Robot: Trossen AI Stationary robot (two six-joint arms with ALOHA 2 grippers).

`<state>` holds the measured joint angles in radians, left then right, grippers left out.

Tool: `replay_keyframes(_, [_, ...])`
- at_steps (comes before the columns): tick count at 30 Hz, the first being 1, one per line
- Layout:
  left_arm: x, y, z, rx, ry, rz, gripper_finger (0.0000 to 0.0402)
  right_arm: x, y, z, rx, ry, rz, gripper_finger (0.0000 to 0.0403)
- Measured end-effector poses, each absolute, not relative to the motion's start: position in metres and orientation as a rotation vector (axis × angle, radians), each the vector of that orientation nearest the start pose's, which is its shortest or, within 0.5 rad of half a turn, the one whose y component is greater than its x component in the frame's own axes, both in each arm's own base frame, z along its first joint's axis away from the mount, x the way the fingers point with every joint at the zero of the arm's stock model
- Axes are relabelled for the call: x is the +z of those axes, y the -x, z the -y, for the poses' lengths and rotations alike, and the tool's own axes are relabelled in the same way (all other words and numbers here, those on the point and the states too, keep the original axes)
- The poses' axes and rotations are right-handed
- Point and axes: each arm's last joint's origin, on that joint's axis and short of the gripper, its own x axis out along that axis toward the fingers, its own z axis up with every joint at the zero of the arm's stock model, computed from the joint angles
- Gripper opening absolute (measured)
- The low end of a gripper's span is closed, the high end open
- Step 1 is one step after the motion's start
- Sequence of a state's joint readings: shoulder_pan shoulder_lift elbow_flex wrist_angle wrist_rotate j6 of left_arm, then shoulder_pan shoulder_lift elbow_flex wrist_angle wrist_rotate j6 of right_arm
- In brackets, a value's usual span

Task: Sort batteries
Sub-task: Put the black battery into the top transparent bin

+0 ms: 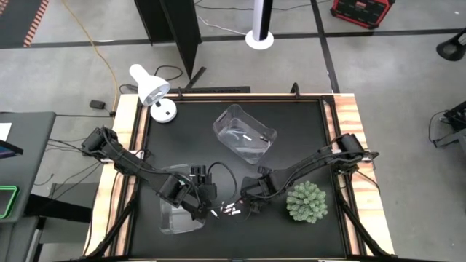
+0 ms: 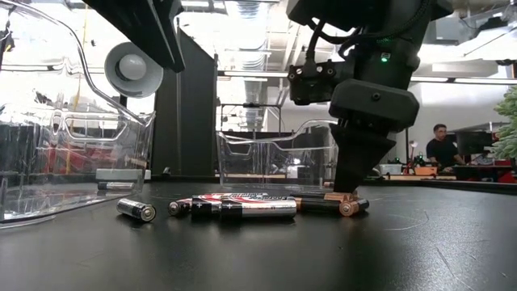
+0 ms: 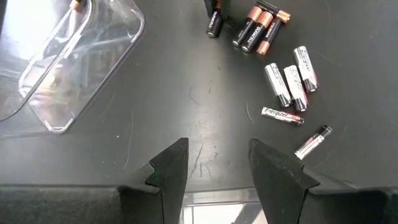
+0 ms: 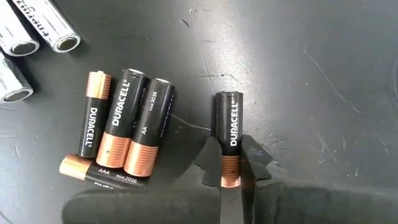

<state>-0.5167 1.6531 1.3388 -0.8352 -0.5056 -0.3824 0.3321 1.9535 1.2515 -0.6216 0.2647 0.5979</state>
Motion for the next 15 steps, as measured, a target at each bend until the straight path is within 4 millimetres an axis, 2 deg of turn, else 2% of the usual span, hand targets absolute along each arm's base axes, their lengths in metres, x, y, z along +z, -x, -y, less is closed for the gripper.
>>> replay_keyframes(10, [0.263,-0.295,0.152,0.179,-0.212,-0.974,0.0162,0.167,-0.344,-0.11,-0.305,-0.117,-1.173,0.0019])
replay_keyframes(15, [0.263,-0.295,0.152,0.179,-0.212,-0.975,0.0162,0.19,-0.337,-0.109,-0.269,-0.108,-1.131,0.0019])
